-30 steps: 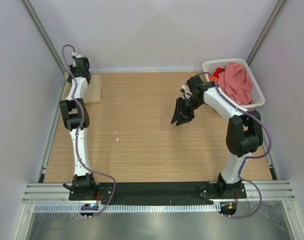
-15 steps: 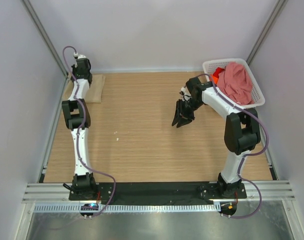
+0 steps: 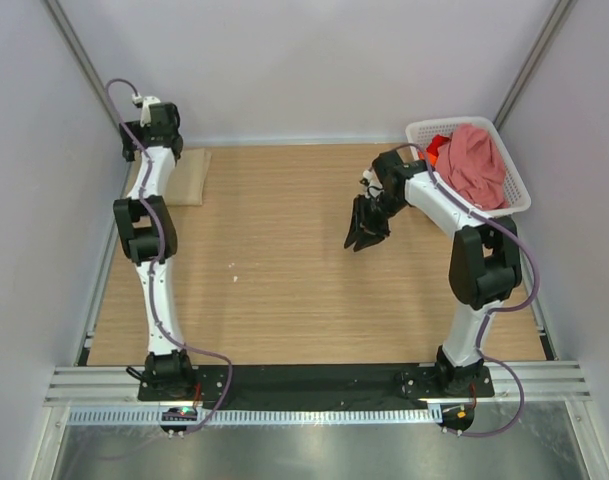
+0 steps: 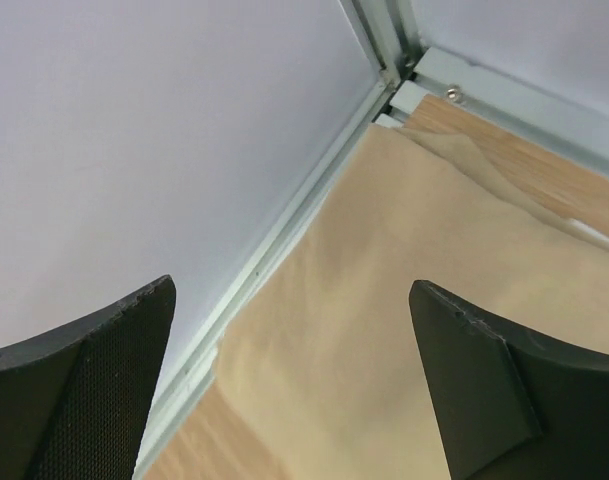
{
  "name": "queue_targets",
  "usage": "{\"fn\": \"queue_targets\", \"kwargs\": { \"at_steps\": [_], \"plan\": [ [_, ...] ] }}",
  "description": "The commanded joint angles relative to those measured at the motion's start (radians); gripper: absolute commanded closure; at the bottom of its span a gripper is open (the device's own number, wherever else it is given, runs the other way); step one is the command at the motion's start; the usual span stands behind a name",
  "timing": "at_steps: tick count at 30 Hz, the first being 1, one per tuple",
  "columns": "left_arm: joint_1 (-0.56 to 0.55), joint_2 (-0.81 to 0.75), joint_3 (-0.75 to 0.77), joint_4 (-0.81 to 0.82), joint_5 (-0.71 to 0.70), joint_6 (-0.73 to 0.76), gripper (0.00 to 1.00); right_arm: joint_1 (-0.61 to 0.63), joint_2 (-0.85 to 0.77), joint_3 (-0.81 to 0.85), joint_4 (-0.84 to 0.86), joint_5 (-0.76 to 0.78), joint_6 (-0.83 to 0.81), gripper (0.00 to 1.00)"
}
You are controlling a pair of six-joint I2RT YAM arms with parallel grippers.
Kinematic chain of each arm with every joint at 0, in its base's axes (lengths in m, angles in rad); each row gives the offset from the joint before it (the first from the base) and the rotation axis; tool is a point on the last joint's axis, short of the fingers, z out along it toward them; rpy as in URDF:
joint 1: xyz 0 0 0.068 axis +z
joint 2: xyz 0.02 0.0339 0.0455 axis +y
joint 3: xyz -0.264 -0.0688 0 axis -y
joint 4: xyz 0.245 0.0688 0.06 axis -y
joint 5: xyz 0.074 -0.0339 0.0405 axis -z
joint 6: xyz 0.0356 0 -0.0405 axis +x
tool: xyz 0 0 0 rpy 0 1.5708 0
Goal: Fold and stack the t-shirts
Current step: Neatly place the folded tshirt to the corner
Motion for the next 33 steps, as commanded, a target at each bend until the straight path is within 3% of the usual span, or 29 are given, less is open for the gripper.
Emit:
{"fn": "queue_targets", "kwargs": {
  "at_steps": [1,8,12,14,15,18,19,21,22,25,26,29,33],
  "plan": [
    [-0.051,-0.262,-0.032,-0.159,0.034,-0.254,0.00,-0.003,-0.090,0.028,-0.001,0.028,0.009,0.63],
    [-0.251,-0.635,-0.396,-0.321,0.169,-0.403,0.00,0.003,-0.279,-0.131,0.068,0.056,0.043,0.62],
    [-0.327,-0.889,-0.729,-0.347,0.330,-0.530,0.00,0.006,-0.437,-0.327,0.148,0.099,0.097,0.61],
    [-0.380,-1.060,-0.850,-0.338,0.448,-0.630,0.00,0.007,-0.562,-0.406,0.229,0.128,0.147,0.60],
    [-0.404,-1.116,-0.987,-0.326,0.470,-0.659,0.00,0.007,-0.613,-0.488,0.258,0.137,0.165,0.59],
    [-0.519,-1.351,-1.189,-0.251,0.522,-0.748,0.00,0.015,-0.779,-0.667,0.396,0.154,0.253,0.59],
    [-0.534,-1.415,-1.314,-0.238,0.540,-0.776,0.00,0.015,-0.811,-0.711,0.426,0.158,0.274,0.57],
    [-0.547,-1.579,-1.416,-0.211,0.629,-0.868,0.00,0.016,-0.906,-0.841,0.507,0.161,0.369,0.54],
    [-0.547,-1.629,-1.506,-0.212,0.654,-0.892,0.00,0.018,-0.943,-0.886,0.534,0.161,0.403,0.52],
    [-0.547,-1.840,-1.592,-0.257,0.738,-0.952,0.00,0.021,-1.073,-1.036,0.631,0.171,0.520,0.36],
    [-0.547,-1.905,-1.632,-0.267,0.772,-0.962,0.00,0.021,-1.104,-1.061,0.647,0.178,0.534,0.26],
    [-0.547,-2.112,-1.709,-0.298,0.795,-0.988,0.00,0.021,-1.218,-1.141,0.665,0.189,0.566,0.10],
    [-0.547,-2.313,-1.821,-0.329,0.893,-1.026,0.00,0.021,-1.298,-1.209,0.630,0.183,0.597,0.02]
  ]
}}
